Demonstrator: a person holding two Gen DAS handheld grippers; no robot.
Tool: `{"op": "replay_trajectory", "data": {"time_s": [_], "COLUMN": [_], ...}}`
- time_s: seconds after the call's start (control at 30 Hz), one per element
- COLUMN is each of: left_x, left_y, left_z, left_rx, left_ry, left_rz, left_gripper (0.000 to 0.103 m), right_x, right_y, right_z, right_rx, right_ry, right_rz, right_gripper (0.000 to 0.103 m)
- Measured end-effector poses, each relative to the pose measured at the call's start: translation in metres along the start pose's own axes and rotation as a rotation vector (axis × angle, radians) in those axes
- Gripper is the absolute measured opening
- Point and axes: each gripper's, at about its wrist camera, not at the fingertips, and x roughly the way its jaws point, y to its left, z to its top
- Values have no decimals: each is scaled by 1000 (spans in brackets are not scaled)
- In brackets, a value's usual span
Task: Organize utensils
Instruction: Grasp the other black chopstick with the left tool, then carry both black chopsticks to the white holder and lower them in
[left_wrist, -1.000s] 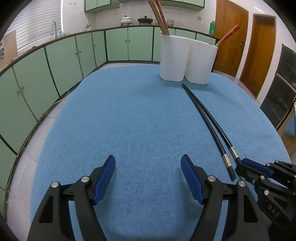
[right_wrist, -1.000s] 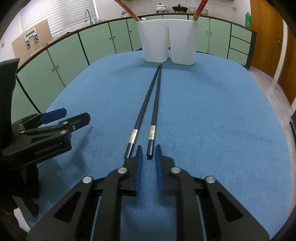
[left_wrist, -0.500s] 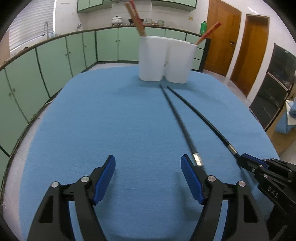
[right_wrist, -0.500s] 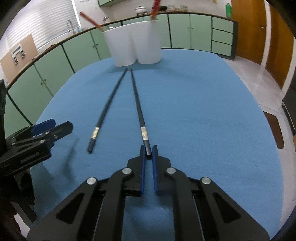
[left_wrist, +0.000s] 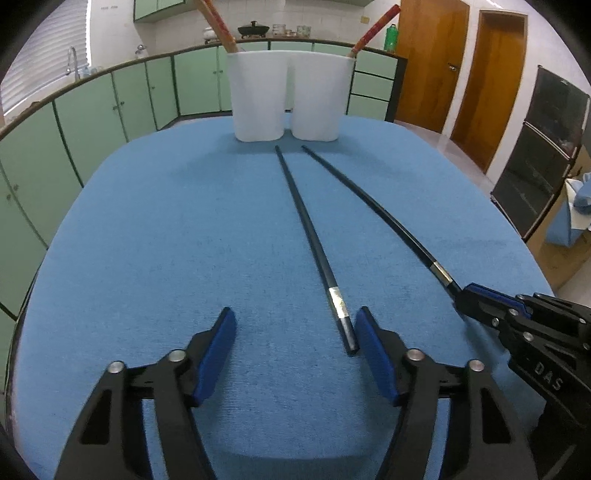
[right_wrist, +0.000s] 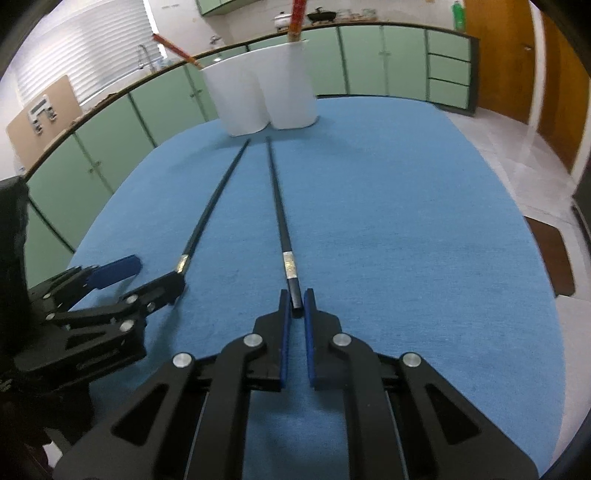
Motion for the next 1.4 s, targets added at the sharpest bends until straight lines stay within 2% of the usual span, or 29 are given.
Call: {"op": "replay_trajectory", "data": {"time_s": [0.17,0.47,0.57,0.73,0.93,1.07,1.4], "left_x": [0,-1,-1,-1,-7,-27,-105], "left_y": [2,2,2,3,7,12,18], "left_z": [0,0,0,0,0,4,35], "left_rx": [-4,7,7,3,-21,-26,-7], "left_ry": [-5,-4,-7,-10,-18,-52,-241], "left_rz": [12,20,23,12,-16,-17,-22], "left_gripper": [44,42,31,7,6,6,6], "right_x": [0,2,3,4,-8,-26,-93], "right_y": [6,7,8,8,12,14,23], "right_z": [1,1,1,1,1,4,40], "right_rx": [-40,-58,-66,-66,-68,-74,-122], "right_ry": [5,7,4,0,-30,-62,-229], "right_rz": [26,15,-8,-11,-20,-16,-7], "right_gripper": [15,17,7,6,6,6,6]}}
